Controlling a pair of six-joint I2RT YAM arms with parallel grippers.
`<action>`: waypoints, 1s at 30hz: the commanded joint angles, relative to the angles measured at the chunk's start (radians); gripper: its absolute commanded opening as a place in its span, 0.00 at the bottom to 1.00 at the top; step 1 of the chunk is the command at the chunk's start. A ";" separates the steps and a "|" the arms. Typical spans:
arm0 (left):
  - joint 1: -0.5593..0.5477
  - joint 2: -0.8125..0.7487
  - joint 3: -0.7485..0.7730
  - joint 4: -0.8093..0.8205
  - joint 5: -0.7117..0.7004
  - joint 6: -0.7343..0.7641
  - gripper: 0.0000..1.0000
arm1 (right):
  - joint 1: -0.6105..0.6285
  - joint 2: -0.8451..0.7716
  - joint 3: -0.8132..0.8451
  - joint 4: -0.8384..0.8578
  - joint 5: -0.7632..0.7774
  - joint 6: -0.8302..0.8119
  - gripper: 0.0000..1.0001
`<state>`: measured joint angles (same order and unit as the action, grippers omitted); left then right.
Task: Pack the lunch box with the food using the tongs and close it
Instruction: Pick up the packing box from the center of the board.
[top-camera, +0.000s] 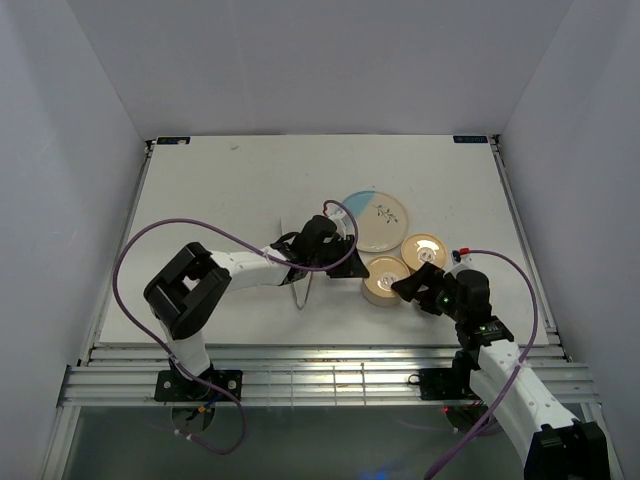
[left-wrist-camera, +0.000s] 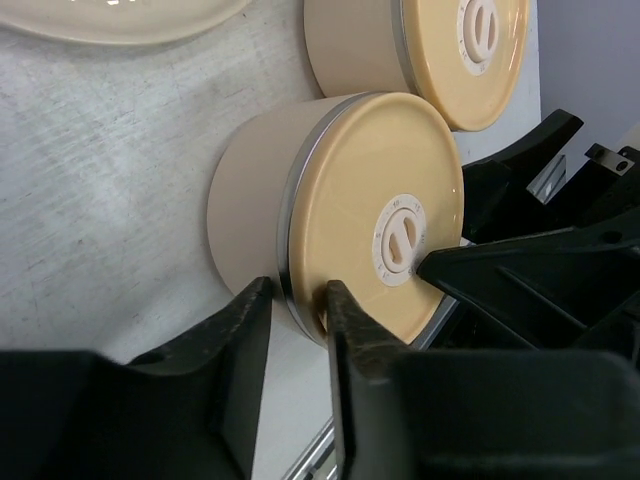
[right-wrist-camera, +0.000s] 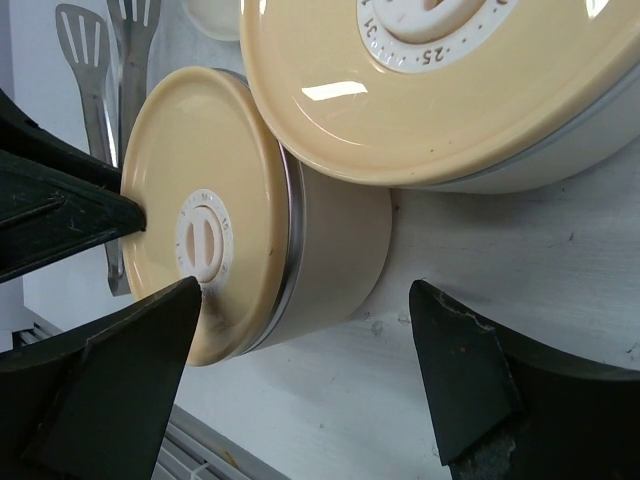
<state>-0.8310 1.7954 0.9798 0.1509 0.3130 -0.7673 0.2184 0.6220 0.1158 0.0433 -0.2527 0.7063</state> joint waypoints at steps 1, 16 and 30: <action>-0.005 -0.056 -0.029 -0.099 -0.046 0.039 0.34 | 0.006 -0.024 0.028 -0.020 0.020 -0.005 0.90; -0.005 -0.108 -0.046 -0.146 -0.052 0.056 0.11 | 0.006 -0.051 0.007 0.015 -0.031 0.053 0.90; -0.003 -0.082 -0.041 -0.146 -0.061 0.051 0.02 | 0.006 0.022 -0.065 0.128 -0.068 0.162 0.90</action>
<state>-0.8333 1.7199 0.9554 0.0643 0.2741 -0.7307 0.2184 0.6434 0.0734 0.1036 -0.3077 0.8234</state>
